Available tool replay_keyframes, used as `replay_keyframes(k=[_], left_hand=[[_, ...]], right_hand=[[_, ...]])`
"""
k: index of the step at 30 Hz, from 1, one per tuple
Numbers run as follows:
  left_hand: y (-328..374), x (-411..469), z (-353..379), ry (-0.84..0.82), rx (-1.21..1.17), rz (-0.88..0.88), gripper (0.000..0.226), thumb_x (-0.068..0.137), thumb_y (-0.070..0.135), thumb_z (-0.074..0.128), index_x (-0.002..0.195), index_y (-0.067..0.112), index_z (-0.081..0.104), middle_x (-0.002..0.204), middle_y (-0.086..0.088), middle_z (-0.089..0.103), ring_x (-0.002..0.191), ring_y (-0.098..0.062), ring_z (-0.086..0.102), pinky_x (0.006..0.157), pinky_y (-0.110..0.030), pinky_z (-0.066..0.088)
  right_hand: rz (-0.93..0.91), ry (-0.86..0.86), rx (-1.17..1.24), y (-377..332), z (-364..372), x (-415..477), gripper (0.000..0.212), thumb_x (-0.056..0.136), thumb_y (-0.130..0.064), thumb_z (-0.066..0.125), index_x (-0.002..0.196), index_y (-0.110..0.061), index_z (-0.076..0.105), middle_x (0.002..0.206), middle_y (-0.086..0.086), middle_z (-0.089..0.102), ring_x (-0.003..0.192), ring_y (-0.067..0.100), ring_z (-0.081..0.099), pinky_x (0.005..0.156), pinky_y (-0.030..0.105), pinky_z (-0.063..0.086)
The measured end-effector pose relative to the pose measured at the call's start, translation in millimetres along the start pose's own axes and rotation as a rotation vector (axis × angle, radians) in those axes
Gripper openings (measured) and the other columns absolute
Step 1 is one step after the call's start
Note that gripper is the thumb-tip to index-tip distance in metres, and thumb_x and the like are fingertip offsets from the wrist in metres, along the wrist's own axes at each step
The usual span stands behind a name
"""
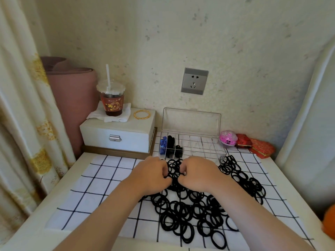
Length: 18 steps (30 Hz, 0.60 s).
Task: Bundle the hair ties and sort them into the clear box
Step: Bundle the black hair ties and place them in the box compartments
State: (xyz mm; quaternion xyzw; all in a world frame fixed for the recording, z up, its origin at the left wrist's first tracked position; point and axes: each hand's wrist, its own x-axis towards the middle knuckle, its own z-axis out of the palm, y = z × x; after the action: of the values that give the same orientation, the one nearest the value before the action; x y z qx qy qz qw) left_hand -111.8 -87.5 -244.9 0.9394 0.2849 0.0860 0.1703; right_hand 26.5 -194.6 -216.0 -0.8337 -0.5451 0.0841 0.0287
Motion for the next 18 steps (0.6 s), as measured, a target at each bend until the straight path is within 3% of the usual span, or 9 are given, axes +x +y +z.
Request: replay_keyframes(k=[2, 5, 8, 10, 13, 18], left_hand=[[1.0, -0.6, 3.3, -0.019, 0.022, -0.032, 0.028, 0.08, 0.053, 0.059, 0.087, 0.027, 0.063, 0.095, 0.008, 0.052, 0.101, -0.013, 0.045, 0.083, -0.03, 0.043], [4.1, 0.9, 6.9, -0.048, 0.12, -0.013, 0.035, 0.079, 0.059, 0.061, 0.097, 0.029, 0.067, 0.1, 0.006, 0.05, 0.102, -0.014, 0.042, 0.084, -0.03, 0.04], [7.1, 4.9, 9.3, -0.05, 0.155, 0.009, 0.031, 0.083, 0.051, 0.062, 0.102, 0.027, 0.069, 0.103, 0.003, 0.052, 0.103, -0.017, 0.043, 0.082, -0.03, 0.039], [8.3, 8.0, 10.3, -0.05, 0.102, -0.002, 0.021, 0.083, 0.042, 0.063, 0.09, 0.024, 0.072, 0.097, 0.002, 0.056, 0.1, -0.017, 0.046, 0.078, -0.03, 0.042], [6.7, 11.3, 11.7, -0.079, -0.007, -0.075, 0.019, 0.08, 0.032, 0.064, 0.073, 0.016, 0.07, 0.082, -0.001, 0.059, 0.093, -0.016, 0.05, 0.072, -0.031, 0.048], [0.4, 15.0, 0.8, -0.083, -0.266, -0.21, 0.021, 0.085, 0.028, 0.064, 0.069, 0.017, 0.071, 0.065, 0.002, 0.064, 0.062, -0.01, 0.057, 0.056, -0.022, 0.044]], right_hand=[[0.016, -0.055, -0.092, -2.4, 0.9, -0.3, 0.036, 0.081, -0.049, 0.056, 0.1, -0.021, 0.067, 0.107, -0.001, 0.061, 0.093, 0.019, 0.062, 0.081, 0.034, 0.052], [0.001, -0.128, -0.156, -4.2, 5.6, 2.0, 0.028, 0.081, -0.05, 0.059, 0.077, -0.022, 0.054, 0.103, 0.0, 0.054, 0.08, 0.018, 0.054, 0.066, 0.03, 0.043], [-0.051, -0.092, -0.104, -4.0, 12.8, 6.0, 0.026, 0.085, -0.043, 0.062, 0.095, -0.02, 0.065, 0.102, 0.001, 0.055, 0.085, 0.02, 0.057, 0.068, 0.032, 0.047], [-0.091, -0.06, -0.083, -3.7, 16.9, 8.6, 0.023, 0.088, -0.038, 0.063, 0.1, -0.019, 0.069, 0.099, 0.001, 0.058, 0.087, 0.022, 0.06, 0.067, 0.032, 0.047], [-0.112, -0.014, -0.033, -0.5, 21.3, 11.3, 0.02, 0.088, -0.036, 0.064, 0.091, -0.018, 0.071, 0.091, 0.001, 0.062, 0.081, 0.021, 0.062, 0.059, 0.029, 0.043], [-0.036, 0.026, 0.187, 11.5, 13.0, 16.5, 0.023, 0.088, -0.036, 0.066, 0.081, -0.015, 0.073, 0.08, 0.006, 0.071, 0.067, 0.021, 0.063, 0.063, 0.033, 0.052]])
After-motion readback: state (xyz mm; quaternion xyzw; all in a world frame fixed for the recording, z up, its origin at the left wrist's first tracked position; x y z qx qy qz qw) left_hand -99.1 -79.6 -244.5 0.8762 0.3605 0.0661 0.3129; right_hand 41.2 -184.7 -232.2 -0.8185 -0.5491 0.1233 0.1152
